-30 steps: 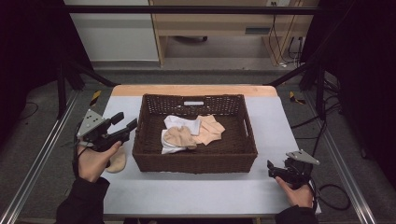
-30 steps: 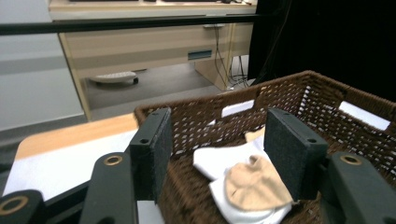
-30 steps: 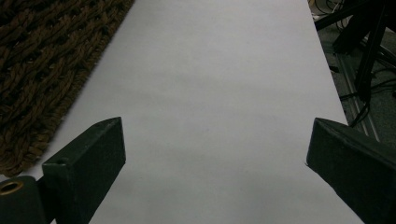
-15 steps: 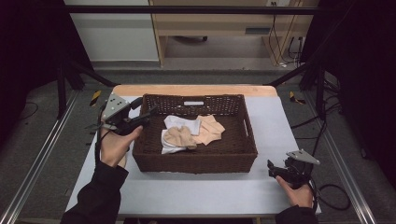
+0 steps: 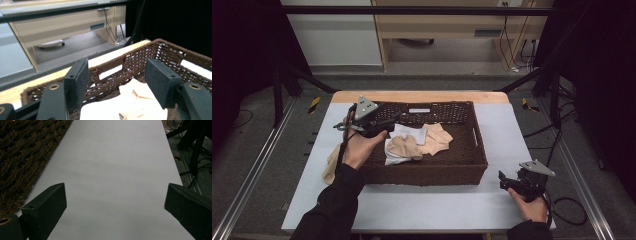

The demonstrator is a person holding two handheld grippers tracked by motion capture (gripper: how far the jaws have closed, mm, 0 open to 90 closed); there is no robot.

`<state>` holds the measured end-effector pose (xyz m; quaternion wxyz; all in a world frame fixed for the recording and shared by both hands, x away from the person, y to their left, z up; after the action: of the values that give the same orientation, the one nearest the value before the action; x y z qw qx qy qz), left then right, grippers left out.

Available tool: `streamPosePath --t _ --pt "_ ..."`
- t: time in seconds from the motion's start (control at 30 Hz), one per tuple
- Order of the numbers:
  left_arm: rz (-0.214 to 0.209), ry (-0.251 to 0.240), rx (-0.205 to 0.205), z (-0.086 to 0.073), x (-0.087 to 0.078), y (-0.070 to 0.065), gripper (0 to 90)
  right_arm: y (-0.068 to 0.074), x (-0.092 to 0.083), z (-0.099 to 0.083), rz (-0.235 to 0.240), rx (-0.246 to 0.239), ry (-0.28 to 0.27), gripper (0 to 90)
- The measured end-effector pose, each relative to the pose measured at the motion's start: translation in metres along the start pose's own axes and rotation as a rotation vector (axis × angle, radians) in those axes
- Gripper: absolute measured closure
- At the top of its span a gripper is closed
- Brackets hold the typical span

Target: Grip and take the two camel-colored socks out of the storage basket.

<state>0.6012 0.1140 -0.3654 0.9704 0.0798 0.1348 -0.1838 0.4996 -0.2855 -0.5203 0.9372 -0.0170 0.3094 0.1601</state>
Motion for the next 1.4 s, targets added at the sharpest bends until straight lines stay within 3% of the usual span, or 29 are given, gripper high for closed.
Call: streamPosePath --t 0.23,0.63,0.93,1.03,1.17,1.4 --pt "-0.002 0.058 0.008 -0.02 0.022 -0.007 35.0 0.0 0.001 0.0 0.0 0.002 0.003 4.5" --pt "0.012 0.198 0.086 -0.067 0.053 -0.01 33.4 0.0 0.001 0.0 0.002 0.003 0.003 4.6" --pt "0.003 0.295 0.101 -0.092 0.058 -0.009 33.3 0.001 0.001 -0.001 0.002 0.005 0.008 4.8" --pt "-0.005 0.353 0.116 -0.103 0.058 -0.009 32.7 0.001 0.001 -0.001 0.005 0.002 0.009 4.8" --pt "-0.002 0.392 0.114 -0.11 0.06 -0.008 32.7 0.001 0.001 -0.001 0.004 0.003 0.008 4.8" --pt "-0.007 0.457 0.148 -0.122 0.06 -0.006 34.8 0.002 0.001 -0.001 0.006 0.002 0.011 4.8"
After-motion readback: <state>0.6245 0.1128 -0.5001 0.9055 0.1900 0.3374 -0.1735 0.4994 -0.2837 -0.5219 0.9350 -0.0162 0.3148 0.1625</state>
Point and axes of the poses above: each handheld gripper's, and its own axes: x roughly forward along the jaws, z roughly out of its top, y roughly to its left, the point moved 9 cm from there along x, roughly forward along the jaws, and after that the axes turned 12 degrees about z, right-handed, at the moved point
